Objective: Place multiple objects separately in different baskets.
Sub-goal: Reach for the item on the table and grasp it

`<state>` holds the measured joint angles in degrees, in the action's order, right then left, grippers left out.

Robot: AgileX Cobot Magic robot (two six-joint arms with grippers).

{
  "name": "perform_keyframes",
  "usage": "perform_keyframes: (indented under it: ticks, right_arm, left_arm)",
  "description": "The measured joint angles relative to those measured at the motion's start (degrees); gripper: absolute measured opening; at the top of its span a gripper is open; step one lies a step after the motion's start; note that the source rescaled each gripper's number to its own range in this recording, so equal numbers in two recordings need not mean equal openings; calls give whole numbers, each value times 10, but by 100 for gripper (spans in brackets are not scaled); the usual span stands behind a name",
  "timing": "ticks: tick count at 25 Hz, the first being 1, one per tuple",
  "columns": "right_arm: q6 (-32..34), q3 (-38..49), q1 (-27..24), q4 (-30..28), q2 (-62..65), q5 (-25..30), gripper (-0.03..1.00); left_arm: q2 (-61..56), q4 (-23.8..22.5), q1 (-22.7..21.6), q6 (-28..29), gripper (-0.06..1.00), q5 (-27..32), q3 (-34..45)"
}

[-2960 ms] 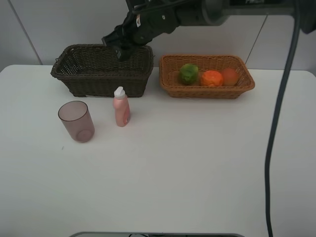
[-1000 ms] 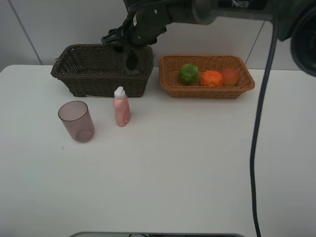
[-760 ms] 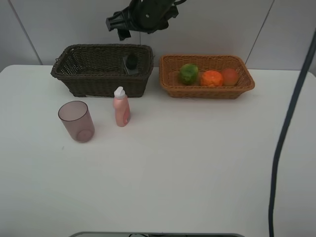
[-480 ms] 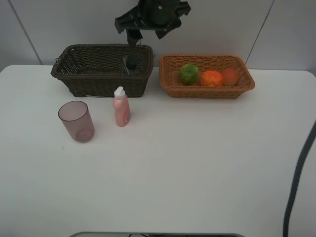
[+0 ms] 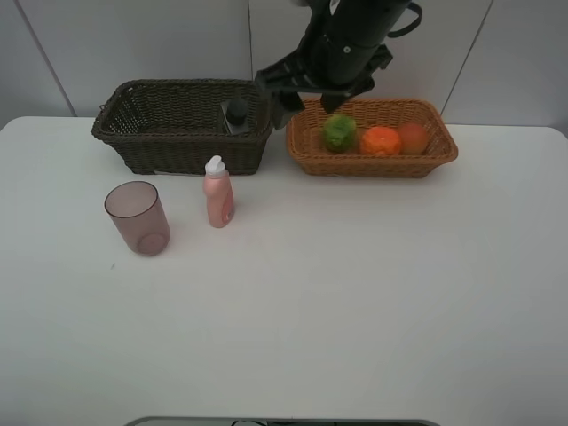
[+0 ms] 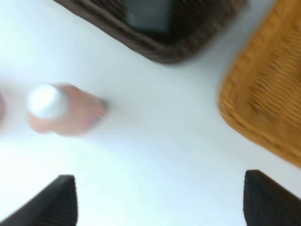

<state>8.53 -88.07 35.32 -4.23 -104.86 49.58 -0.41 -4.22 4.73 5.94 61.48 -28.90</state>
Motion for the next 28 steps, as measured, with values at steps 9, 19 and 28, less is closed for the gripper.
perform_keyframes:
  ticks: [9,19,28]
  right_arm:
    - [-1,194,-214,-11,216,4,79]
    - [-24,341,-328,-7,548,17,79]
    - [-85,388,-327,16,785,93,79]
  left_arm:
    - [0,0,0,0,92,0,0]
    - [0,0,0,0,92,0,0]
    - [0,0,0,0,92,0,0]
